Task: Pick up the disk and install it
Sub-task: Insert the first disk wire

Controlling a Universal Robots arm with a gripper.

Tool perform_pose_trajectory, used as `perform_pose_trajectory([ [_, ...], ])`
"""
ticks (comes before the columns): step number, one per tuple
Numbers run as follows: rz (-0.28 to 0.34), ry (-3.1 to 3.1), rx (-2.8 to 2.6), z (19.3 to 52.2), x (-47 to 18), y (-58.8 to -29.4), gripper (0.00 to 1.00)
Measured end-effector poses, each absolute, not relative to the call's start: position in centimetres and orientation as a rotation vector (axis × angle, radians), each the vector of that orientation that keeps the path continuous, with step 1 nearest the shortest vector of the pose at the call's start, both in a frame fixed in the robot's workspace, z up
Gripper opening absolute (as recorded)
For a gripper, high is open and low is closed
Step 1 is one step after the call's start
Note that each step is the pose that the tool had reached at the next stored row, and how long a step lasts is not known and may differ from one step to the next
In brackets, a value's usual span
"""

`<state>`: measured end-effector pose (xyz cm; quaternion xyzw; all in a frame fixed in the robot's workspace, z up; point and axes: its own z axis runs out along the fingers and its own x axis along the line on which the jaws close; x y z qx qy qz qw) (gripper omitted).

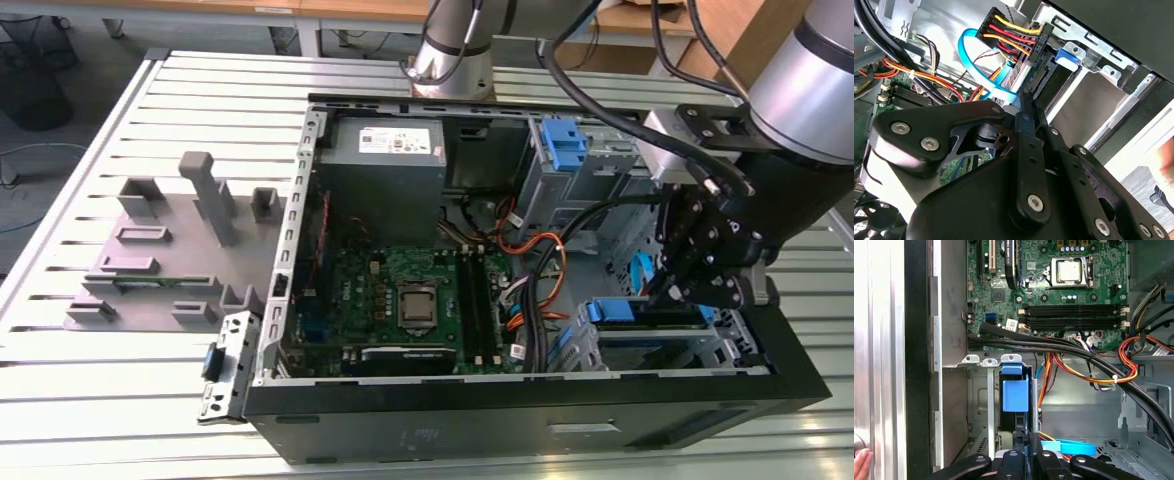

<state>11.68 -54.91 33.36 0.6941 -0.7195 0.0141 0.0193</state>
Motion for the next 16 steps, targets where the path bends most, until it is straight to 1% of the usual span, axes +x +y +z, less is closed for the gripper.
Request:
perform_pose_trajectory([
  [16,0.048,-2.234,2.155,32.98,11.67,-54.92,0.16],
])
